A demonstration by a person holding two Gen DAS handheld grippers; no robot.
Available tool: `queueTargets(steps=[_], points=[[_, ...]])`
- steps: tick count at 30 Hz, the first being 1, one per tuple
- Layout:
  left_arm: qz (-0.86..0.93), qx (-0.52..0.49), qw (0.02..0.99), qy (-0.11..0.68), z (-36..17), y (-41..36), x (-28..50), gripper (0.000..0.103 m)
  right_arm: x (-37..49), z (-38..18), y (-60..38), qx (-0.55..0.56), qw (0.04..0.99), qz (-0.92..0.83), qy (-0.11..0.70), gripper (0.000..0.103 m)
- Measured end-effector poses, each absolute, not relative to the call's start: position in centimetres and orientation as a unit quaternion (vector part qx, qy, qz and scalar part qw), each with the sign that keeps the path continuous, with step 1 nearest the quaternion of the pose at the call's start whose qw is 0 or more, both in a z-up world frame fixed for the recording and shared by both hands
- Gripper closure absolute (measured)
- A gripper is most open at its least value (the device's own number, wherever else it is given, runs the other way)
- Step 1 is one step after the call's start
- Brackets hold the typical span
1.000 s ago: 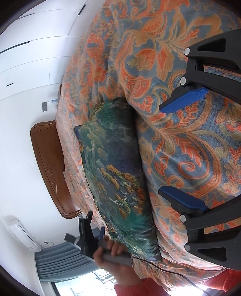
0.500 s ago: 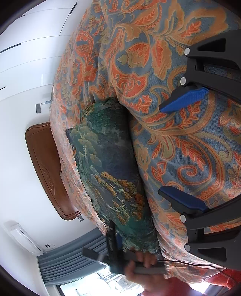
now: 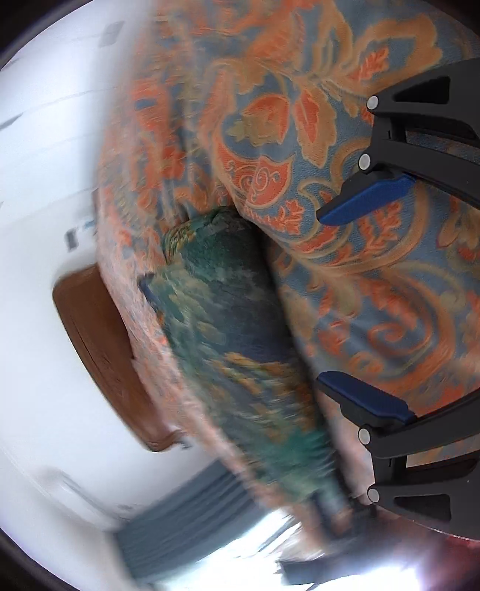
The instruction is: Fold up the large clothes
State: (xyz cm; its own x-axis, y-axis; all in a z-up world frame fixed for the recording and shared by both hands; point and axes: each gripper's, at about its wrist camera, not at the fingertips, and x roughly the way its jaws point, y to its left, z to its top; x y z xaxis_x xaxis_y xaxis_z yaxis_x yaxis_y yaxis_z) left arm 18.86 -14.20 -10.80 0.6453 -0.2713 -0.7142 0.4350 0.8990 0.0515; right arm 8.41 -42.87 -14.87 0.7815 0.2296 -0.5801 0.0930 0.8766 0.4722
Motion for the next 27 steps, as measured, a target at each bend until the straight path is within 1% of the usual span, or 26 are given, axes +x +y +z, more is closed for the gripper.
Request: queueTargets(steps=[2, 6, 9, 12, 13, 14, 15, 17, 19, 23, 24, 27], points=[[-0.205, 0.099, 0.9, 0.372, -10.7, -15.0, 19.8, 0.001, 9.9, -14.6, -44.9, 0.314, 0.893, 0.032, 0.32, 0.02], [-0.22, 0.125, 0.891, 0.378, -12.1, -17.1, 20.7, 0.001, 13.9, -15.0, -47.5, 0.373, 0.869, 0.021, 0.326, 0.02], [-0.218, 0.149, 0.877, 0.401, -14.1, -18.1, 20.9, 0.001, 17.0, -16.9, -48.4, 0.417, 0.837, 0.024, 0.354, 0.018], [-0.217, 0.157, 0.874, 0.405, -14.2, -18.0, 20.5, 0.001, 19.3, -19.3, -49.1, 0.461, 0.806, 0.006, 0.371, 0.015], [-0.219, 0.154, 0.873, 0.407, -14.0, -17.9, 20.4, 0.001, 19.6, -19.7, -49.1, 0.467, 0.809, -0.002, 0.357, 0.017], [-0.224, 0.148, 0.871, 0.411, -13.3, -17.5, 20.3, 0.001, 19.7, -19.6, -49.0, 0.465, 0.815, -0.004, 0.345, 0.03], [-0.23, 0.141, 0.869, 0.414, -12.5, -17.1, 20.2, 0.001, 19.6, -19.4, -48.8, 0.459, 0.821, -0.009, 0.339, 0.039], [-0.241, 0.124, 0.868, 0.416, -10.8, -16.3, 20.1, 0.001, 19.0, -18.1, -47.8, 0.424, 0.844, -0.027, 0.327, 0.062], [-0.252, 0.103, 0.871, 0.409, -7.7, -15.5, 20.5, 0.001, 18.2, -16.0, -46.2, 0.367, 0.875, -0.031, 0.313, 0.069], [-0.29, 0.07, 0.869, 0.395, -1.7, -15.5, 22.2, 0.001, 15.9, -10.0, -41.1, 0.205, 0.946, -0.008, 0.251, 0.071], [-0.303, 0.058, 0.867, 0.39, 0.2, -15.8, 22.8, 0.001, 15.3, -8.8, -39.8, 0.167, 0.958, 0.001, 0.235, 0.071], [-0.35, 0.021, 0.846, 0.401, 3.5, -16.5, 24.3, 0.001, 13.2, -6.0, -35.6, 0.071, 0.978, 0.03, 0.194, 0.071]])
